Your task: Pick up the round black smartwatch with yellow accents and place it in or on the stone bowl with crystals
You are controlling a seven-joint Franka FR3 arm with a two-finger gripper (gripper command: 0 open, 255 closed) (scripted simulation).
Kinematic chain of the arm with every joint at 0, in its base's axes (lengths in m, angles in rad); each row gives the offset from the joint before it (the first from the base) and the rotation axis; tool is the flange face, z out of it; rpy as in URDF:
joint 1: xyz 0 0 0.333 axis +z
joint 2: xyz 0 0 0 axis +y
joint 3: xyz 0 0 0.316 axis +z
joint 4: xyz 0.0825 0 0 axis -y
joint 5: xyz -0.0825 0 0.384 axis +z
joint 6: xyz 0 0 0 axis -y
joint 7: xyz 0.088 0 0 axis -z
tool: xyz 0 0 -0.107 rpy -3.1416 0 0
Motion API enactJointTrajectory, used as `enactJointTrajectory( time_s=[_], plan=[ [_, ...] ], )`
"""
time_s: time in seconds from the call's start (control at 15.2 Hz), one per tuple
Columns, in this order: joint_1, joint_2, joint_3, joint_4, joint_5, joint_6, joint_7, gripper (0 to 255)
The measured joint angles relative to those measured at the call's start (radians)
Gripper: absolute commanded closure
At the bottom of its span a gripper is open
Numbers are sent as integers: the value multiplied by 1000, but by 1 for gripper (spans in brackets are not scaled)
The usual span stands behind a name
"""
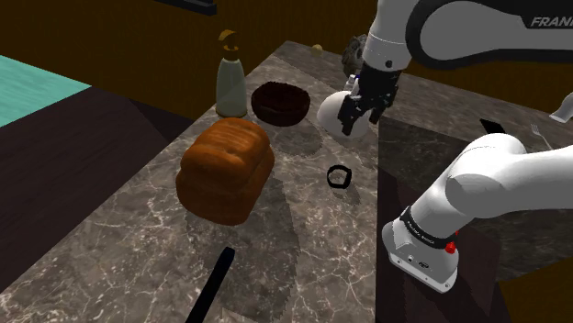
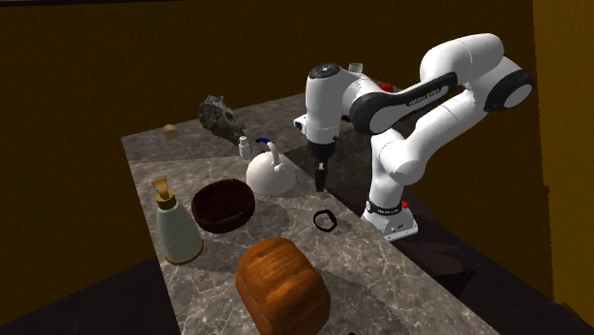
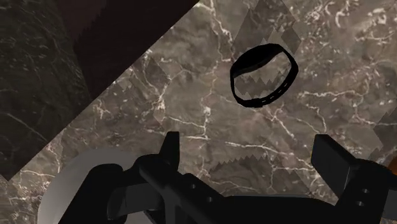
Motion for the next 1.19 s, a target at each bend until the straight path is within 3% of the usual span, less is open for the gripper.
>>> enactJointTrajectory(
  time_s=[0.46,1.19],
  plan=[
    [-9,75,190,-147,56,155,231,0],
    [-8,124,235,-247,82,292,261,0]
  ],
)
